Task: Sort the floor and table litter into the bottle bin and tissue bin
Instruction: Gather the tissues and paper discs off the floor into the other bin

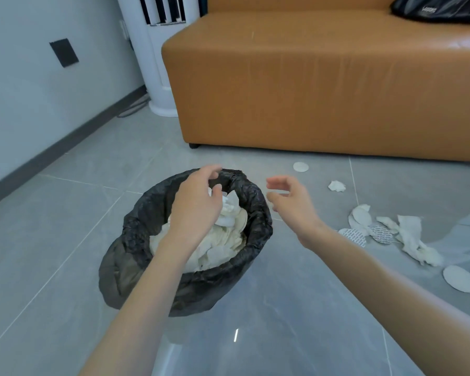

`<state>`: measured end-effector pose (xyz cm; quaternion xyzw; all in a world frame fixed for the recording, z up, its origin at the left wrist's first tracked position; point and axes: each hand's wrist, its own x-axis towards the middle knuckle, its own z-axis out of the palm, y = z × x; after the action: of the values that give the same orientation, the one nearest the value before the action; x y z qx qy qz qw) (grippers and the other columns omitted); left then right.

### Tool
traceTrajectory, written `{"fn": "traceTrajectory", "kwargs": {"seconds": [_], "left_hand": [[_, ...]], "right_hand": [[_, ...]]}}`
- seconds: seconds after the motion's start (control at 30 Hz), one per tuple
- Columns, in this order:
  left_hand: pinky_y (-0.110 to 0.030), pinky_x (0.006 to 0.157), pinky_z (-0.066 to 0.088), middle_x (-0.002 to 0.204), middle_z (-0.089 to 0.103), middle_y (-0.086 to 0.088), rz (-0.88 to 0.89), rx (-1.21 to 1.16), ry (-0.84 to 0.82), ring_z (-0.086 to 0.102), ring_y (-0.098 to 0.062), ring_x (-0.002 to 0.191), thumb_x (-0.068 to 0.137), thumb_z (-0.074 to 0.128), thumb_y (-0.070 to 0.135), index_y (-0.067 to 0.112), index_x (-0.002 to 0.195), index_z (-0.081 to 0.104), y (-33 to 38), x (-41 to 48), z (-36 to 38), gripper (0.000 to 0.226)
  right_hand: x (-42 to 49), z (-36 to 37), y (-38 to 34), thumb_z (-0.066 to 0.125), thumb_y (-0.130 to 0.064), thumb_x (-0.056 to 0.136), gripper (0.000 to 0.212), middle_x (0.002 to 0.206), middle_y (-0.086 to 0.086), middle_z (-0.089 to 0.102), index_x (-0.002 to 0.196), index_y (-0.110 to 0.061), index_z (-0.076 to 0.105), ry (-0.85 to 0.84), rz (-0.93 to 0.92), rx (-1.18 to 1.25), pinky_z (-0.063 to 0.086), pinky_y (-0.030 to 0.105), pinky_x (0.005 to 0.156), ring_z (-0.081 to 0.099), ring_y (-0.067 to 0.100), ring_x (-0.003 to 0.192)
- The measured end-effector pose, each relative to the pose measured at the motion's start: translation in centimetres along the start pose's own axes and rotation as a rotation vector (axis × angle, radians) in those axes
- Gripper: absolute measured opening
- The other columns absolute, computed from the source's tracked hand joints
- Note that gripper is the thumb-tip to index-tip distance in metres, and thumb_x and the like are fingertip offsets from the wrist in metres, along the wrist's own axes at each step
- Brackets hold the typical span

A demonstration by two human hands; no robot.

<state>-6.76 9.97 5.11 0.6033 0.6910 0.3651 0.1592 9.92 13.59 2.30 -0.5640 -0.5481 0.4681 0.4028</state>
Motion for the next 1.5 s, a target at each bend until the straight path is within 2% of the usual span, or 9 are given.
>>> {"fn": "traceTrajectory", "kwargs": {"seconds": [0.13,0.4,0.6,0.77,1.0,1.23,1.4,1.47,1.5], "left_hand": [[-0.034,0.092,0.047,0.121,0.059,0.007,0.075,-0.049,-0.068,0.056,-0.01,0.101,0.093,0.046,0.01,0.026,0.128,0.052,3.4,0.0,3.9,0.039],[-0.037,0.096,0.044,0.128,0.055,0.002,0.207,0.047,-0.344,0.054,-0.018,0.114,0.092,0.046,0.01,0.025,0.133,0.048,6.2,-0.9,12.3,0.044],[-0.031,0.096,0.041,0.129,0.054,-0.004,0.126,0.112,-0.486,0.054,-0.023,0.112,0.092,0.047,0.012,0.018,0.136,0.045,5.2,1.2,16.7,0.044],[-0.033,0.1,0.04,0.133,0.051,-0.008,0.022,0.12,-0.528,0.051,-0.026,0.118,0.093,0.046,0.014,0.016,0.139,0.041,4.6,4.0,21.3,0.047],[-0.04,0.108,0.034,0.147,0.035,-0.012,-0.029,0.289,-0.634,0.036,-0.03,0.134,0.094,0.041,0.02,0.015,0.146,0.029,2.1,8.9,28.1,0.053],[-0.04,0.116,0.022,0.158,0.011,-0.007,-0.019,0.338,-0.638,0.016,-0.028,0.144,0.097,0.036,0.022,0.013,0.15,0.017,1.0,16.0,34.4,0.057],[-0.041,0.117,0.019,0.159,0.005,-0.006,-0.041,0.379,-0.678,0.01,-0.03,0.145,0.097,0.035,0.023,0.025,0.151,0.015,0.8,20.2,37.8,0.057],[-0.041,0.116,0.02,0.16,0.002,-0.003,-0.025,0.417,-0.695,0.007,-0.028,0.145,0.098,0.034,0.023,0.027,0.151,0.012,1.0,21.5,38.6,0.058],[-0.041,0.116,0.02,0.16,0.0,-0.001,-0.017,0.429,-0.697,0.006,-0.028,0.146,0.098,0.034,0.023,0.028,0.151,0.011,1.1,22.2,39.0,0.058]], "right_hand": [[0.1,-3.2,2.7,0.047,-0.003,0.09,0.025,0.11,-0.004,0.057,0.108,-0.019,0.055,0.113,0.1,-0.003,0.048,0.034,0.09,0.054,0.014,0.096],[0.4,-9.8,8.4,0.05,-0.003,0.088,0.023,0.104,0.002,0.057,0.106,-0.016,0.056,0.253,0.278,-0.062,0.044,0.028,0.073,0.053,0.017,0.092],[1.1,-14.0,11.2,0.048,-0.004,0.09,0.03,0.117,0.004,0.055,0.119,-0.011,0.055,0.242,0.321,-0.186,0.035,0.023,0.08,0.048,0.016,0.099],[4.0,-15.0,13.2,0.048,-0.004,0.089,0.036,0.129,0.004,0.054,0.123,-0.014,0.055,0.239,0.273,-0.325,0.041,0.029,0.088,0.054,0.022,0.109],[10.8,-15.4,16.1,0.048,-0.005,0.089,0.048,0.143,0.003,0.041,0.136,-0.015,0.046,0.105,0.184,-0.555,0.034,0.028,0.101,0.039,0.021,0.13],[18.9,-16.1,19.1,0.05,-0.007,0.089,0.068,0.159,0.001,0.009,0.15,-0.015,0.021,-0.038,0.193,-0.811,0.024,0.033,0.113,0.011,0.022,0.145],[23.8,-16.7,21.0,0.061,-0.01,0.083,0.087,0.16,0.0,-0.005,0.151,-0.018,0.008,-0.177,0.177,-1.011,0.024,0.037,0.116,-0.004,0.021,0.147],[25.8,-16.9,21.4,0.069,-0.016,0.08,0.091,0.16,0.004,0.001,0.15,-0.013,0.01,-0.263,0.183,-1.054,0.025,0.036,0.116,0.002,0.022,0.147],[26.6,-17.0,21.5,0.074,-0.019,0.077,0.09,0.157,0.007,0.012,0.148,-0.01,0.018,-0.306,0.181,-1.068,0.029,0.036,0.114,0.011,0.024,0.146]]}}
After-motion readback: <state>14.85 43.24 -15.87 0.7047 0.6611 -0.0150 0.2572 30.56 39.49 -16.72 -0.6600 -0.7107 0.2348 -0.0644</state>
